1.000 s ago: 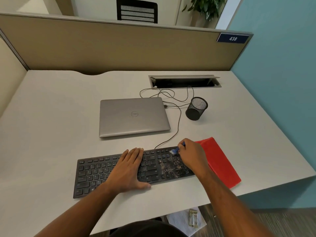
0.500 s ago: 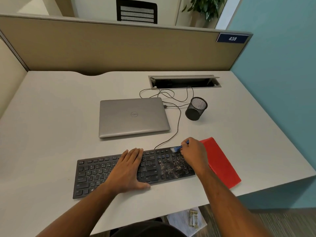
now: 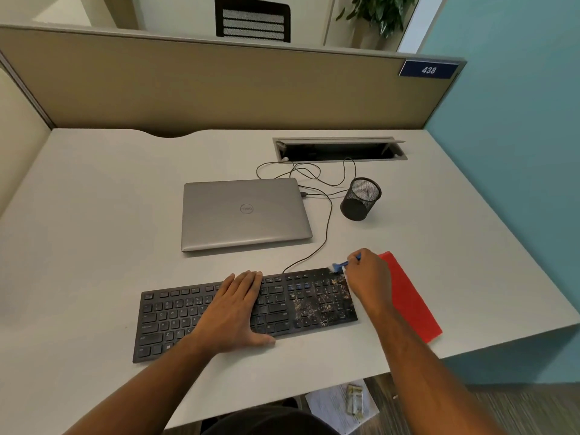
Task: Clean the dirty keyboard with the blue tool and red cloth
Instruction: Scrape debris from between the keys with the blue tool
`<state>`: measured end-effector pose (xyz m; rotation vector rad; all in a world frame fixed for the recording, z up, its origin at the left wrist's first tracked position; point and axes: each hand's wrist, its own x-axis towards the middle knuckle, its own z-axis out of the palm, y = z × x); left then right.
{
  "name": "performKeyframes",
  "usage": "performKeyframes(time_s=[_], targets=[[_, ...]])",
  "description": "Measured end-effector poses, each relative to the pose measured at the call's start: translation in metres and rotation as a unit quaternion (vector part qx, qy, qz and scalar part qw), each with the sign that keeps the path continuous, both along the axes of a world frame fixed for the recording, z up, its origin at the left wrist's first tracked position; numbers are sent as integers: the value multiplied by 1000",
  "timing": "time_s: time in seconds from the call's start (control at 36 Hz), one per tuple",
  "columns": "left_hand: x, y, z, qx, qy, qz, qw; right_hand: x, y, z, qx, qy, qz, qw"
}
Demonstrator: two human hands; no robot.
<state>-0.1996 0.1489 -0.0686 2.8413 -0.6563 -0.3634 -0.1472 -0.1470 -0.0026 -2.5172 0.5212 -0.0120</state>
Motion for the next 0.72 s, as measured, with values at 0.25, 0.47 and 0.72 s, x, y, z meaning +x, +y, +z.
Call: performKeyframes(time_s=[0.25, 0.47, 0.72], targets=[[1, 0, -3, -20, -5, 6, 1000, -8, 1, -1, 126, -18, -23, 992], [4, 3, 0, -22, 6, -6, 1000, -19, -18, -2, 62, -34, -90, 993], [2, 7, -1, -44, -17, -20, 999, -17, -14, -7, 103, -15, -54, 993]])
